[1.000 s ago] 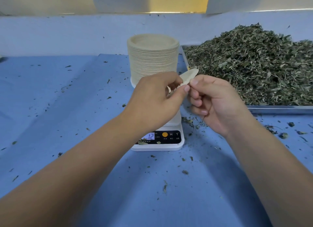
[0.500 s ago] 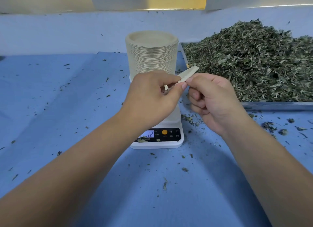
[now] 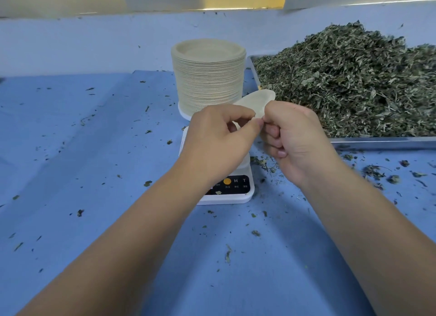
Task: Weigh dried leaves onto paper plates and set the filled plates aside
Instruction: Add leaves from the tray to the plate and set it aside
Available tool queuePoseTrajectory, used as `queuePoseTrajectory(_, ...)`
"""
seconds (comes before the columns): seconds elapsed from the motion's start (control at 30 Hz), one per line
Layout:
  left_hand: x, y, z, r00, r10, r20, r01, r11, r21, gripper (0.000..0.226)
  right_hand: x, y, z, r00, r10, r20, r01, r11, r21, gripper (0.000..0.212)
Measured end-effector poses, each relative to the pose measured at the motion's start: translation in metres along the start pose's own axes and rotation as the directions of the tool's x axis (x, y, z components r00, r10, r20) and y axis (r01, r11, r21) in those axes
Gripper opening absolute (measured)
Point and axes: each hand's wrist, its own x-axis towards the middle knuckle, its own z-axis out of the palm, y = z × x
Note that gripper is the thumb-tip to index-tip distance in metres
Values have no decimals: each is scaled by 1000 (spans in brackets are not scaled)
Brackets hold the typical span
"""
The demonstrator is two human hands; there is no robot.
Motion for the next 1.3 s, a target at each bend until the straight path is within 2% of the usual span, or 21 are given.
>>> queuePoseTrajectory(0.13, -2, 7, 9, 995, -65, -75, 58, 995, -86, 28, -1, 0, 1, 999, -34, -34, 34, 999, -5, 28)
queuePoseTrajectory(0.2, -2, 9, 10, 993, -78, -86, 71, 994, -81, 33, -1, 0, 1, 999, -39, -37, 40, 999, 6, 28)
queuePoseTrajectory(0.33, -3, 8, 11, 992, -81, -97, 74, 995, -68, 27, -1, 3, 0, 999, -45, -25, 45, 999, 11, 29)
queuePoseTrajectory(0.43, -1, 9, 8, 989, -85, -123, 76, 994, -80, 42, 1, 5, -1, 999, -46, -25, 46, 999, 14, 36)
queuePoseTrajectory(0.5, 3, 8, 4, 983, -69, -170, 59, 996, -62, 35, 3, 6, -4, 999, -25, -48, 27, 999, 40, 35)
queuePoseTrajectory(0.57, 5, 6, 0, 976, -61, -207, 53, 997, -48, 22, 6, 6, -8, 997, 10, -71, -7, 999, 38, 24)
queuePoseTrajectory(0.7, 3, 6, 2, 981, -34, -190, 20, 997, -73, 15, 12, 6, -14, 993, 58, -99, -63, 997, -43, 16)
queuePoseTrajectory(0.87, 1, 7, 2, 967, 6, -254, -24, 997, -67, 13, 13, 14, -15, 996, -14, -85, -5, 976, -218, 20)
queuePoseTrajectory(0.93, -1, 5, -4, 957, 89, -277, -86, 996, 23, 16, 14, 14, -17, 991, -38, -128, 5, 968, -249, 20)
queuePoseTrajectory(1.0, -1, 2, -11, 953, 187, -239, -154, 977, 149, 30, 16, 12, -21, 979, -67, -190, 20, 971, -238, 20)
queuePoseTrajectory(1.1, -3, -8, -20, 944, 253, -213, -197, 947, 255, 44, 20, 8, -27, 949, -112, -295, 57, 980, -189, 13)
queuePoseTrajectory(1.2, -5, -21, -29, 935, 225, -275, -152, 953, 262, 41, 23, 4, -36, 902, -154, -404, 109, 985, -133, 12)
queuePoseTrajectory(1.3, -6, -35, -41, 934, 117, -337, -55, 981, 188, 42, 25, 0, -42, 857, -185, -480, 165, 983, -84, 14)
